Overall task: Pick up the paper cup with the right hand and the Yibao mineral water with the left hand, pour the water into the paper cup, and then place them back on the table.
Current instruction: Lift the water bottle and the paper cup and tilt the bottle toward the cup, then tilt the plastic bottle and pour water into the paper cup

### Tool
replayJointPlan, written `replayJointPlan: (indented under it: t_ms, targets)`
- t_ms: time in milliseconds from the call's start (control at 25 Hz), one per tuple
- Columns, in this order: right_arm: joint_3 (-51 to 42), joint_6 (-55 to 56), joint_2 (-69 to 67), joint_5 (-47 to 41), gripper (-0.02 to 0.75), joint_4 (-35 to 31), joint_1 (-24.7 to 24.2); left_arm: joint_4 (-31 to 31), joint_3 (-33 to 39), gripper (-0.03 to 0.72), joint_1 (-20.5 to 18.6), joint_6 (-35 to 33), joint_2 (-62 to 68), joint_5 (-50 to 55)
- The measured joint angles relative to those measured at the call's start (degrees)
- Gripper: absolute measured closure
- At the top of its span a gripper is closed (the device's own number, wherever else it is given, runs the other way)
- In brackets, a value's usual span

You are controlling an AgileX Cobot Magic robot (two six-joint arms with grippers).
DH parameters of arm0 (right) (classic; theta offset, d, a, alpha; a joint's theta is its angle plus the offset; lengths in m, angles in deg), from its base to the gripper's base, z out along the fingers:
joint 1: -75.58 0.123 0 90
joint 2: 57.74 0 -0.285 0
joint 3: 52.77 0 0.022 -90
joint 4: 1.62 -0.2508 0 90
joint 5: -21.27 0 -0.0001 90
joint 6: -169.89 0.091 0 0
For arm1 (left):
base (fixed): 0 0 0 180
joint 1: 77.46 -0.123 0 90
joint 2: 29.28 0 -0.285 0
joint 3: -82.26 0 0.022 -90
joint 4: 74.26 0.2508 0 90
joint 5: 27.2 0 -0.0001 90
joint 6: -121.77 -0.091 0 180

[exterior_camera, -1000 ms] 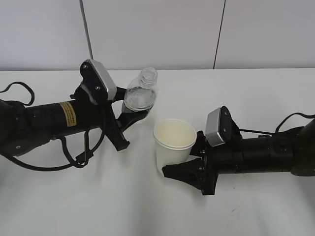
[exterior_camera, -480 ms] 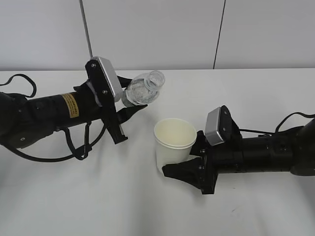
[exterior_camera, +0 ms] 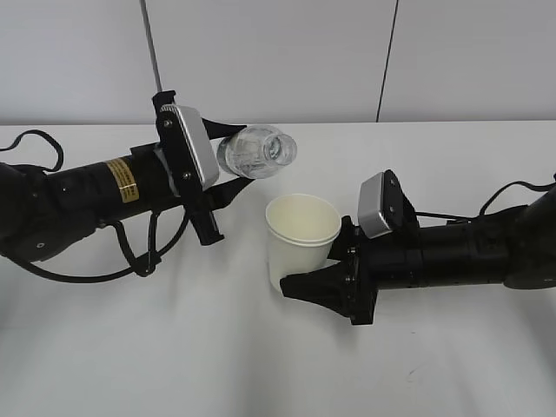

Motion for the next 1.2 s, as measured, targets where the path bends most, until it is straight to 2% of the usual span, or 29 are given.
replayJointPlan:
  t_ms: [440, 680, 1200]
  targets:
    - [0.5, 1.1, 0.0, 1.0, 0.211, 2.8, 0.3, 0.0, 0.0, 0.311, 0.0, -10.3, 0.0, -2.6]
    - [1.4, 2.1, 0.0, 2.6, 0.211, 6.5, 0.3, -2.2, 0.0, 0.312, 0.0, -14.9, 0.0, -3.6]
    - [4.6, 4.9, 0.0, 2.5, 0.211, 8.2, 0.3, -2.3, 0.0, 0.313, 0.0, -19.9, 0.0, -5.8]
